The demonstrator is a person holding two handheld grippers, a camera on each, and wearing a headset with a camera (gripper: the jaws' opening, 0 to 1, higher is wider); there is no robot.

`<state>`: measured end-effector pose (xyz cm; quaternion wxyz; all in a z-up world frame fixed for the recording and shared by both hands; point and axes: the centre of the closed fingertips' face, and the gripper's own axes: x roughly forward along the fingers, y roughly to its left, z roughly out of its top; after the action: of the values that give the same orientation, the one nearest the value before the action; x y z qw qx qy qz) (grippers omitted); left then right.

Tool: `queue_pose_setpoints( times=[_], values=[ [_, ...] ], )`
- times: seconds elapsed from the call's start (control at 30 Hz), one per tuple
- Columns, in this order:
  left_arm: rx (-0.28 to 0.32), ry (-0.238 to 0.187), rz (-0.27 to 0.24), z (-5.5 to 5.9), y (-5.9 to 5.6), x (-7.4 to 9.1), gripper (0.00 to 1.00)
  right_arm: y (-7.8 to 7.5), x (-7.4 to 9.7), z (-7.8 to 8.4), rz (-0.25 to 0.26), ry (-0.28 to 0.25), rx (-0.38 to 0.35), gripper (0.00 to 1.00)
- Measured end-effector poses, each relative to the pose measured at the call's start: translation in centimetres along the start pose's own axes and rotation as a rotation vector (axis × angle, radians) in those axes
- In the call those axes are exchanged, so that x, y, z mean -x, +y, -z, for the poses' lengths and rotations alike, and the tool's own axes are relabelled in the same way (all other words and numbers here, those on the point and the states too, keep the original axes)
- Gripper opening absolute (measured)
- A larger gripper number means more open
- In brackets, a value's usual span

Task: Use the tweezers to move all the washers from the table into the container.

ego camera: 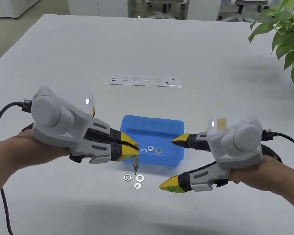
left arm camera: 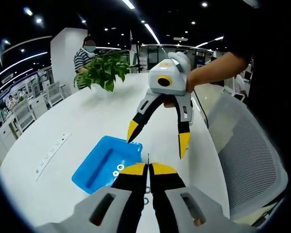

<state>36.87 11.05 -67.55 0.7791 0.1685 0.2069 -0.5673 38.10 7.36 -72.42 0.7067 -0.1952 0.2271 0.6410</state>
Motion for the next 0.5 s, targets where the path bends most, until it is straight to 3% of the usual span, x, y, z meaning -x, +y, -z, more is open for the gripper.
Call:
queue_pose_setpoints(
  times=[0.5],
  values=[
    [0.024,0.007,0.025,1.2,-1.0,-0.8,0.06,0.5,0.0,0.6,-0.003,0.018,-0.006,0.71]
  ],
)
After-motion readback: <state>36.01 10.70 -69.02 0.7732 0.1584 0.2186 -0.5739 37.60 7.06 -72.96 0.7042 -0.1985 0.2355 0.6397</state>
